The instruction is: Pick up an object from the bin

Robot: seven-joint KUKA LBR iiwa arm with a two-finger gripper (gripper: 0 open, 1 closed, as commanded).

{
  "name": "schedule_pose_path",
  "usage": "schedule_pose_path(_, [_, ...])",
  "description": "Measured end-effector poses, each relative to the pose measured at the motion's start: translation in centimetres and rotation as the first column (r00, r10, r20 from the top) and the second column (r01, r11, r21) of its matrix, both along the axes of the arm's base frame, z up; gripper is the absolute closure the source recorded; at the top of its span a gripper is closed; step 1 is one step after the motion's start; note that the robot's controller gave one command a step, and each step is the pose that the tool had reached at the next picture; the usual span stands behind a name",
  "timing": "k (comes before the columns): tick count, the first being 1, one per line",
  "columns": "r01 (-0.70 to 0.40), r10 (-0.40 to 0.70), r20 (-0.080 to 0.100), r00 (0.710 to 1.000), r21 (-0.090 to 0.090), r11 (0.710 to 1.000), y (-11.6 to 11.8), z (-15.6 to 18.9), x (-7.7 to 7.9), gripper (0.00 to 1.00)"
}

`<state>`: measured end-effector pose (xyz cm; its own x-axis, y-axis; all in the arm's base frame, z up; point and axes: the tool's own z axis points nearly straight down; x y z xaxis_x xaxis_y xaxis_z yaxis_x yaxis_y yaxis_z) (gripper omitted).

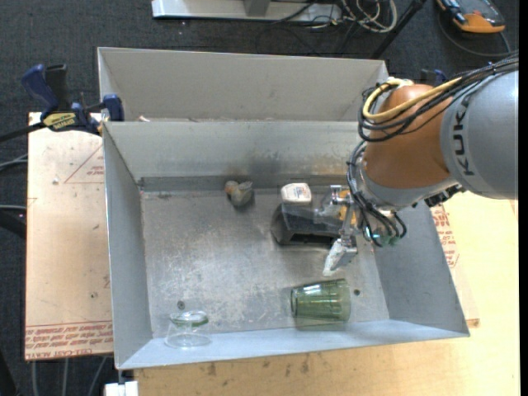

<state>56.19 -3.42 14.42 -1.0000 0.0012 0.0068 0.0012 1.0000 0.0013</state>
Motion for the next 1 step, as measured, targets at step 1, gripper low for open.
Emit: schedule_pose_path(1, [-0.001,0.001,0.007,1.0,0.0,1.0,0.0,0.37,0.19,0.0])
